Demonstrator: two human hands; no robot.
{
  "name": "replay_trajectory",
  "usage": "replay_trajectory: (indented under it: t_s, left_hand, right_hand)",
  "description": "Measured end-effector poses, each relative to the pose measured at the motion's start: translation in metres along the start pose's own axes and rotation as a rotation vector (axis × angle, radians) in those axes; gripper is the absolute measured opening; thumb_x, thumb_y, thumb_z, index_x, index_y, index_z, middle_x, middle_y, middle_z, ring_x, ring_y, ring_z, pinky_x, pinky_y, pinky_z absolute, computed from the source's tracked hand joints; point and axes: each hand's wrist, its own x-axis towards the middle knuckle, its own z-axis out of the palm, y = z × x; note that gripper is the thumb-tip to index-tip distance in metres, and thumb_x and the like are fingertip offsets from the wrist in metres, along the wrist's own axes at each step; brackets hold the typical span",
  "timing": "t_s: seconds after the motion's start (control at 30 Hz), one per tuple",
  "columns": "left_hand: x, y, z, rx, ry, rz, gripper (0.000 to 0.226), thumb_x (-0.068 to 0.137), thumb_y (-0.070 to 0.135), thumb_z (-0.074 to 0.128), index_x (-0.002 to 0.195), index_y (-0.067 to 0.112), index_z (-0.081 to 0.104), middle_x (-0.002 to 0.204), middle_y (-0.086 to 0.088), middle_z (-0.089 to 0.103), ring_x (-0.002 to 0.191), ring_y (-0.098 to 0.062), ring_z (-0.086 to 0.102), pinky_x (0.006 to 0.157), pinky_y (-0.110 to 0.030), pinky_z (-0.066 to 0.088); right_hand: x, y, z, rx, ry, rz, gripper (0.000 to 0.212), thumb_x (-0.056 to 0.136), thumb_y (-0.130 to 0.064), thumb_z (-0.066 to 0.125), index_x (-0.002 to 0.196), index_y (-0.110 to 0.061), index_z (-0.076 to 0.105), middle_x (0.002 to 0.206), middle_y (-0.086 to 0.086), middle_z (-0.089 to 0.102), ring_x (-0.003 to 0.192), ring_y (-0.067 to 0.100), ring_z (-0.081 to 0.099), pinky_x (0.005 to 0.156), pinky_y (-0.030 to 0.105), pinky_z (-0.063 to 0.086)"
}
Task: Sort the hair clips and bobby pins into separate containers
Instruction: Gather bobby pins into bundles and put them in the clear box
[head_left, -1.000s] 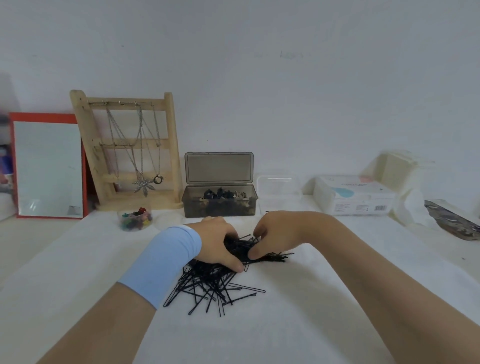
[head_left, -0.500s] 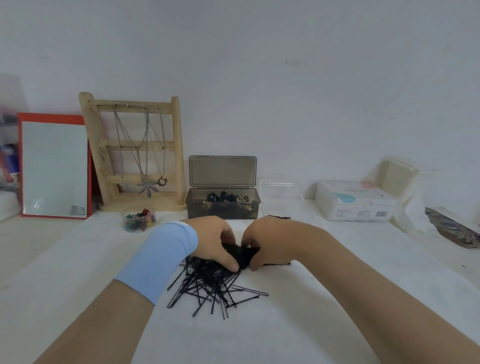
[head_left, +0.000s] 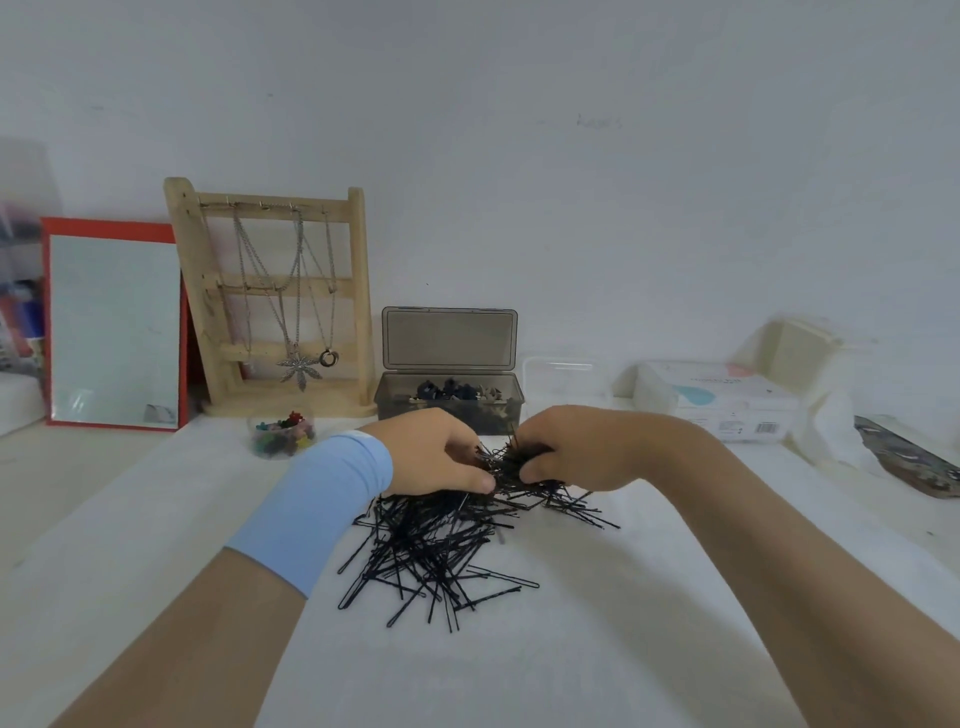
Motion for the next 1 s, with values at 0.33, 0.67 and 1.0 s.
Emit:
replay_trajectory:
  t_s: [0.33,0.67,1.0]
  left_hand:
    - [-0.002,-0.004,-0.004,-0.063,-0.011,-0.007,0.02,0.082,0.043,0.074,0.099,0.034,0.07,0.08,0.009,0.074,0.068,-0.003,0.067,0.071,-0.022,0.05]
    - [-0.005,0.0,-0.008,-0.004,-0.08,0.014,0.015,0.084,0.039,0.073,0.099,0.036,0.075,0.088,0.015,0.073,0.081,-0.003,0.067,0.079,-0.022,0.052]
    - [-0.004,0.003,-0.008,-0.09,0.052,0.067,0.009,0.081,0.038,0.076,0.087,0.032,0.075,0.076,0.014,0.072,0.072,-0.005,0.065,0.077,-0.029,0.054]
  right_hand:
    - [0.004,-0.002,0.007,0.043,-0.039,-0.044,0.011,0.099,-0.026,0.054,0.097,-0.016,0.059,0.089,-0.002,0.059,0.081,0.015,0.054,0.07,0.028,0.042]
    - [-0.005,0.006,-0.003,0.175,-0.038,0.088,0.027,0.103,-0.032,0.041,0.105,-0.011,0.058,0.088,0.004,0.055,0.08,0.019,0.05,0.076,0.037,0.042]
    - [0.002,0.003,0.011,0.419,-0.116,0.013,0.018,0.102,-0.026,0.048,0.095,-0.016,0.062,0.075,0.003,0.052,0.069,0.015,0.05,0.071,0.028,0.047]
